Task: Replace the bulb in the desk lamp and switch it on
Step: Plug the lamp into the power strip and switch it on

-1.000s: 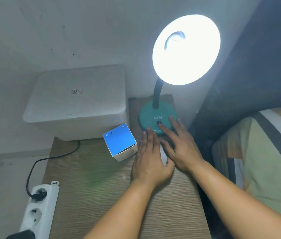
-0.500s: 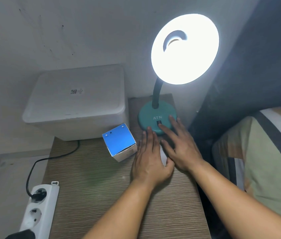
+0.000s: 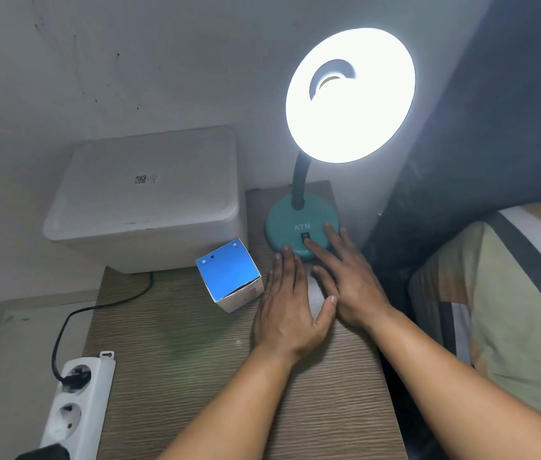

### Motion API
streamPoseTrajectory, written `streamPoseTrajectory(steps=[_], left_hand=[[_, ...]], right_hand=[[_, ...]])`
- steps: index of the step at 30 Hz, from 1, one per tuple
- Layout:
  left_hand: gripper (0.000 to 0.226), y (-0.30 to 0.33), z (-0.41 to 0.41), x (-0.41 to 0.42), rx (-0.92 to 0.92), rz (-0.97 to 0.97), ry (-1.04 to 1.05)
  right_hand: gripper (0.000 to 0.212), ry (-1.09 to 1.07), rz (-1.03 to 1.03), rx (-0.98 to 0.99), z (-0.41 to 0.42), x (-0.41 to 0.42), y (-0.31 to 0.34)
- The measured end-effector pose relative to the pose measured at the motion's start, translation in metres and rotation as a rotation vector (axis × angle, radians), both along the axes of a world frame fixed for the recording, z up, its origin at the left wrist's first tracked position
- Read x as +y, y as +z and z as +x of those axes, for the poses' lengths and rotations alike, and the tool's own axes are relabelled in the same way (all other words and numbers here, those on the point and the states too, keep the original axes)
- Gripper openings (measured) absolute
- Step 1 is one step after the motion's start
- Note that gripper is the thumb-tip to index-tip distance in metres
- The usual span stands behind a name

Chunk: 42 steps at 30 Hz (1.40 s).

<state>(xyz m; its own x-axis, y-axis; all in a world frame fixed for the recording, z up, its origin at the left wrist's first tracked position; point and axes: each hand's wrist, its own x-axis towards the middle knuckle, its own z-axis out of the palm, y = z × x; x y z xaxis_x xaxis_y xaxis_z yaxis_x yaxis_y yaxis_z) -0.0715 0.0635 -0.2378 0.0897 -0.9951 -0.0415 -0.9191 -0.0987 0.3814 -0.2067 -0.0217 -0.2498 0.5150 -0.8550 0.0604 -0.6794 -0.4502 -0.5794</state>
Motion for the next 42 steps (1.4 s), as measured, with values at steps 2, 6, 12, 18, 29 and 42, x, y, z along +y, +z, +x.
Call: streamPoseTrajectory(steps=[2,6,12,18,29,42], left_hand=[[0.095,-0.001,0.000,0.000,-0.014,0.007,0.006],[0.096,0.000,-0.001,0.000,-0.016,0.015,0.017],[0.096,0.001,-0.001,0.000,-0.014,0.021,0.018],[0.096,0.001,-0.001,0.001,-0.010,0.026,0.021],[0.096,0.005,-0.002,0.001,0.027,0.001,0.025],[0.096,0.002,-0.002,0.001,0.048,-0.008,0.043]], right_hand=[[0.050,0.000,0.011,0.004,0.000,0.000,0.000],[0.052,-0.003,0.019,0.007,0.000,0.000,0.001],[0.052,-0.003,0.040,0.014,0.002,0.002,0.003],[0.054,0.021,-0.008,0.047,0.001,0.002,0.008],[0.057,-0.030,-0.008,0.226,0.008,-0.005,0.012],[0.055,-0.031,-0.041,0.221,0.009,-0.006,0.014]])
